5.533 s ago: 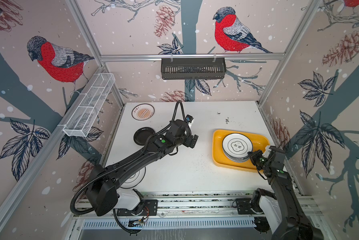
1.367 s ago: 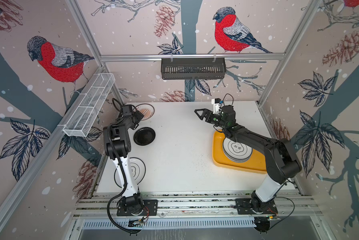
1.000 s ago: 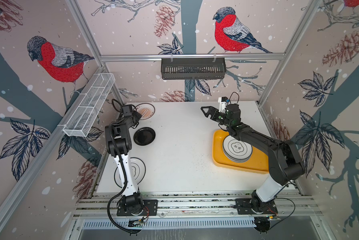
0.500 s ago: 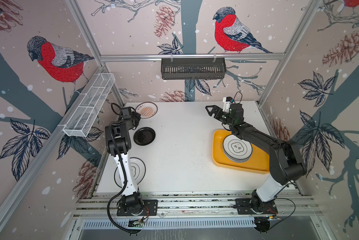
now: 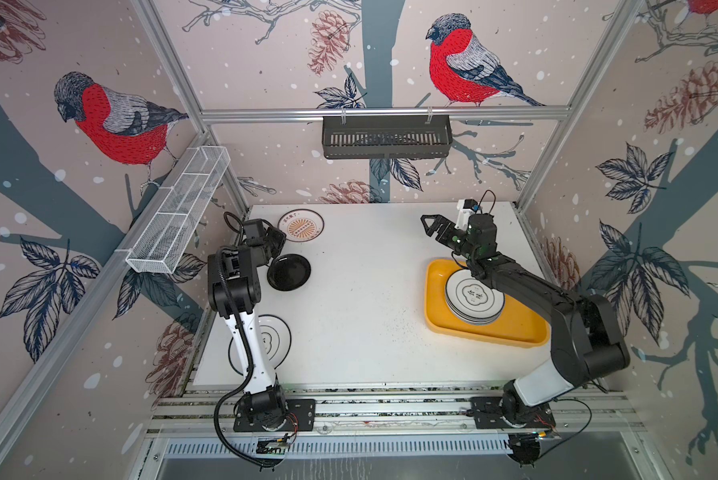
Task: Place the plates into the plastic bin on the countertop
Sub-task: 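Grip the orange sunburst plate's rim with the left gripper and tilt it upright, then carry the upright plate toward the bin while the right gripper reaches to it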
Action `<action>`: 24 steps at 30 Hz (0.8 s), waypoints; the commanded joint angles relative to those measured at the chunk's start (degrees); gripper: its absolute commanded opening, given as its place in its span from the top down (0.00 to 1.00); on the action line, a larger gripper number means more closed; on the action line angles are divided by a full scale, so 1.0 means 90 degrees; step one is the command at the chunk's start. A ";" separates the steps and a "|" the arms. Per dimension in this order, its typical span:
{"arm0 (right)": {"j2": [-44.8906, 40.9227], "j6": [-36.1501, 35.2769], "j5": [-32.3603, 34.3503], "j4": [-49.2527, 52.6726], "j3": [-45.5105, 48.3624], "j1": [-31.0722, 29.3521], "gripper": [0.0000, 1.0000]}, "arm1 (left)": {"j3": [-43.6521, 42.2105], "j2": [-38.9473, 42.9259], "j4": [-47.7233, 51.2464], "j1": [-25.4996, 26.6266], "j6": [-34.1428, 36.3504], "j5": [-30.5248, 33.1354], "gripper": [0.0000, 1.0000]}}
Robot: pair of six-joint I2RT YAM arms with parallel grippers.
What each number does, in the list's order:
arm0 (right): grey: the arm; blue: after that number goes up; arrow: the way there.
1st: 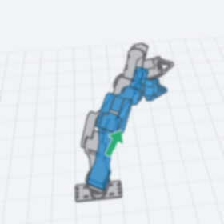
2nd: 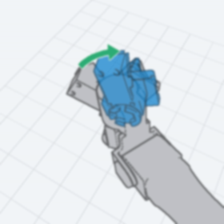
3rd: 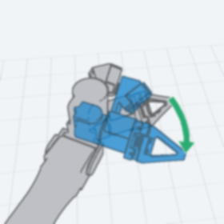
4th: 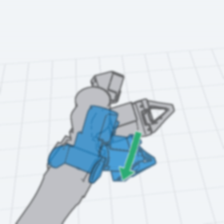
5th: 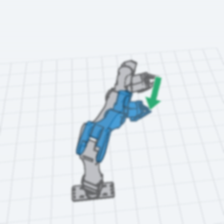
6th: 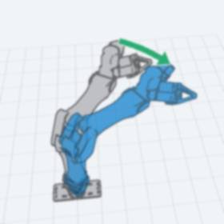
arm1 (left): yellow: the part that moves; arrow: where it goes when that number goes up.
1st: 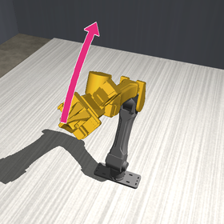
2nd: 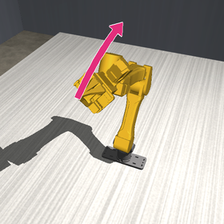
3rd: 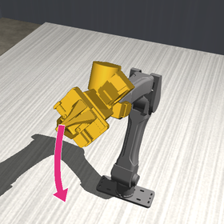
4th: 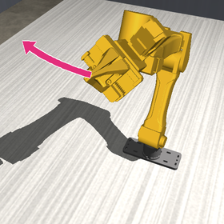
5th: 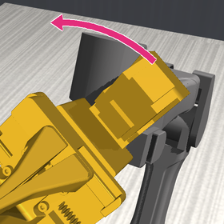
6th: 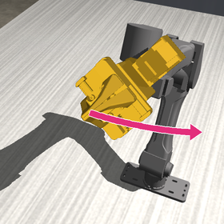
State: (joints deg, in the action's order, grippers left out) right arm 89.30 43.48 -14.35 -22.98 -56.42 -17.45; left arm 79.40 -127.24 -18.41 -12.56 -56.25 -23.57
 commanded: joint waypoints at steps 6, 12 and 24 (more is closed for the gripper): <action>-0.0583 -0.0039 0.0164 -0.0403 0.0550 0.0006 0.01 | -0.0380 0.0753 -0.1209 0.0424 -0.0078 -0.0872 0.98; -0.1199 -0.0114 0.0161 -0.0621 0.1041 -0.0044 0.00 | -0.0399 0.1159 -0.1092 0.0928 -0.0035 -0.1281 0.98; -0.2128 -0.0138 0.0311 -0.0896 0.1856 -0.0334 0.01 | 0.0236 0.1834 0.0772 0.1909 0.0760 -0.1653 0.98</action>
State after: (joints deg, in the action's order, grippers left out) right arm 71.53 43.29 -11.84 -28.29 -39.92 -20.18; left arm 79.66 -112.22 -16.73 3.40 -53.34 -35.94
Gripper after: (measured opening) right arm 0.994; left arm 0.075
